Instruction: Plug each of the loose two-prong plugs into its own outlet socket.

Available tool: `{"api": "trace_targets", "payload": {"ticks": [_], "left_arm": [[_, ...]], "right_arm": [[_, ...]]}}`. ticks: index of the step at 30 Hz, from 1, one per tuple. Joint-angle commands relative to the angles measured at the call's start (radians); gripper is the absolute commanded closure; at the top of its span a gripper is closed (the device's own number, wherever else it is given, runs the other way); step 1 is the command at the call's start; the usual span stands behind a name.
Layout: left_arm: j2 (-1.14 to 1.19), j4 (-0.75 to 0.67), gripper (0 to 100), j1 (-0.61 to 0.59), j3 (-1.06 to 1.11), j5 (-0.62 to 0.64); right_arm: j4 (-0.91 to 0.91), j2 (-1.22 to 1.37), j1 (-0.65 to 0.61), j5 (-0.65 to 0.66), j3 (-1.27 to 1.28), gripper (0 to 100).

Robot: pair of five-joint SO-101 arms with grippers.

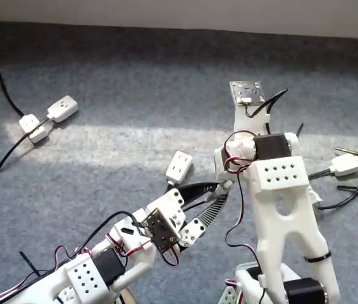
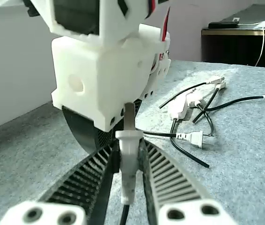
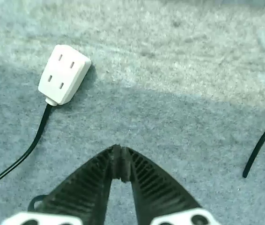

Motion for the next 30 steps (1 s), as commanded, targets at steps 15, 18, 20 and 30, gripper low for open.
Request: {"api": "trace_targets", "payload": {"ticks": [15, 18, 20, 30], "left_arm": [[0.001, -0.012, 99, -0.004, 0.019, 0.002], [0.001, -0.012, 99, -0.004, 0.019, 0.002], [0.001, -0.012, 99, -0.005, 0.019, 0.002], [0.001, -0.015, 99, -0.005, 0.019, 0.002]], "right_arm": [[0.061, -0.409, 0.074, 0.002, -0.099, 99.1], [0.122, -0.495, -0.024, 0.002, -0.099, 99.1], [0.173, -0.533, -0.082, 0.002, -0.111, 99.1], [0.291, -0.535, -0.185, 0.002, -0.165, 99.1]]}}
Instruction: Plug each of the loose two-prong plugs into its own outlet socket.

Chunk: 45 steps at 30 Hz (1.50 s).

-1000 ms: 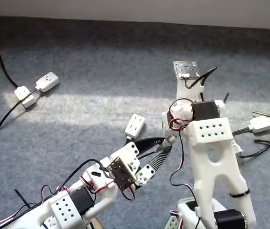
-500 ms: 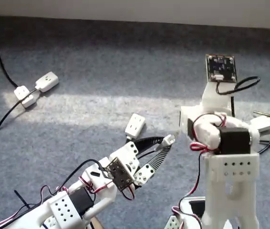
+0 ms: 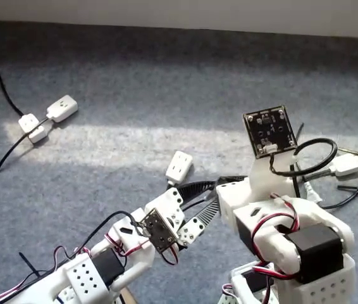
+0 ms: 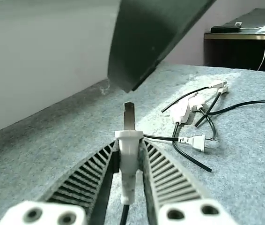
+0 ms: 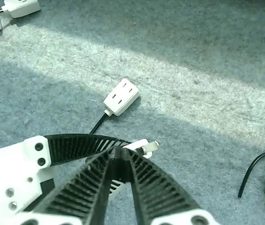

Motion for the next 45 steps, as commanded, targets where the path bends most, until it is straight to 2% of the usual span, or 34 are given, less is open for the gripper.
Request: {"api": "trace_targets", "payload": {"ticks": [1, 8, 15, 22, 26, 31, 34, 38, 45], "left_arm": [[0.001, -0.017, 99, -0.001, 0.019, 0.003], [-0.008, -0.049, 99, -0.119, 0.005, 0.009], [-0.008, -0.061, 99, -0.116, 0.016, 0.009], [-0.004, -0.055, 99, -0.077, 0.018, 0.009], [-0.002, -0.055, 99, -0.077, 0.018, 0.009], [0.001, -0.055, 99, -0.077, 0.018, 0.009], [0.001, -0.055, 99, -0.074, 0.018, 0.009], [0.001, -0.055, 99, -0.047, 0.018, 0.006], [0.001, -0.055, 99, -0.050, 0.018, 0.006]], "right_arm": [[0.036, 0.005, -0.016, 0.005, -0.045, 99.1], [-0.004, 0.045, -0.015, 0.008, 0.018, 99.1], [-0.097, 0.113, -0.012, 0.008, 0.107, 99.1], [0.076, 0.113, -0.016, 0.008, -0.074, 99.1], [0.077, 0.113, -0.018, 0.002, -0.128, 99.1], [0.074, 0.114, -0.133, 0.002, -0.133, 99.1], [0.071, 0.125, -0.147, 0.005, -0.130, 99.1], [0.041, 0.124, -0.114, 0.008, -0.093, 99.1], [-0.176, 0.124, -0.004, 0.020, 0.101, 99.1]]}}
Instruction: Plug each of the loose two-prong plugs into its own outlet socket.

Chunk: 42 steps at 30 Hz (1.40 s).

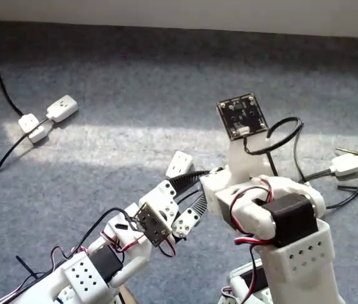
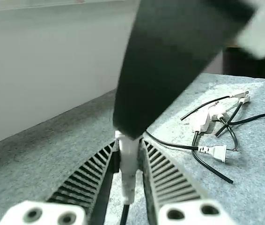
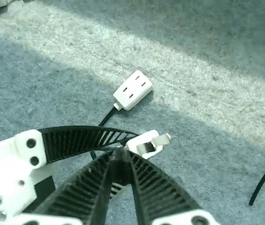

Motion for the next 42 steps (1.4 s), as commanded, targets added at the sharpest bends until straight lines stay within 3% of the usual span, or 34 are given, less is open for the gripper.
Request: {"api": "trace_targets", "payload": {"ticks": [1, 16, 24, 29, 34, 42], "left_arm": [[0.001, -0.015, 99, 0.010, 0.018, 0.006], [-0.001, -0.014, 99, 0.010, 0.018, 0.006], [0.001, -0.014, 99, 0.010, 0.018, 0.006], [0.002, -0.014, 99, 0.010, 0.018, 0.005], [0.002, -0.014, 99, 0.012, 0.018, 0.005], [-0.001, 0.005, 99, 0.019, 0.018, 0.005]], "right_arm": [[-0.088, 0.001, 0.064, 0.040, 0.051, 99.1], [-0.309, 0.002, 0.259, 0.114, 0.254, 99.1], [-0.292, -0.010, 0.263, 0.114, 0.232, 99.1], [-0.110, -0.010, 0.285, 0.114, 0.021, 99.1], [0.019, -0.010, 0.234, 0.078, -0.165, 99.1], [-0.065, -0.005, 0.102, 0.049, -0.074, 99.1]]}}
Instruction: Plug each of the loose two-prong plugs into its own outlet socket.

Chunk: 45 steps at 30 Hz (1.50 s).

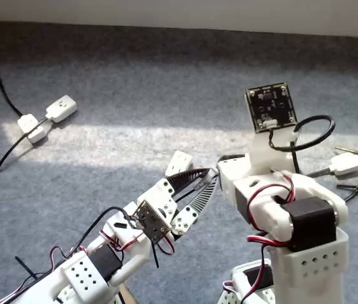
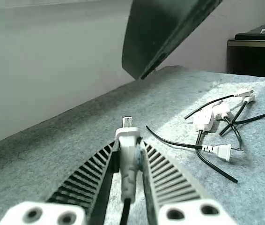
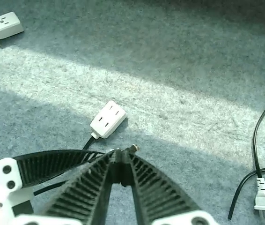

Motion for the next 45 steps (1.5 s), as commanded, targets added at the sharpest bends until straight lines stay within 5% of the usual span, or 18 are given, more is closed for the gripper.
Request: {"api": "trace_targets", "payload": {"ticks": [1, 26, 41, 45], "left_arm": [[-0.002, 0.002, 99, 0.016, 0.018, 0.005], [-0.008, -0.003, 99, -0.010, 0.018, 0.008], [-0.005, 0.002, 99, -0.024, 0.018, 0.009], [0.001, 0.003, 99, -0.027, 0.018, 0.009]], "right_arm": [[-0.077, -0.001, -0.033, -0.011, 0.051, 99.1], [-0.387, 0.002, 0.059, -0.003, 0.463, 99.1], [-0.366, -0.008, 0.064, -0.017, 0.308, 99.1], [-0.288, -0.008, 0.064, -0.121, 0.176, 91.7]]}}
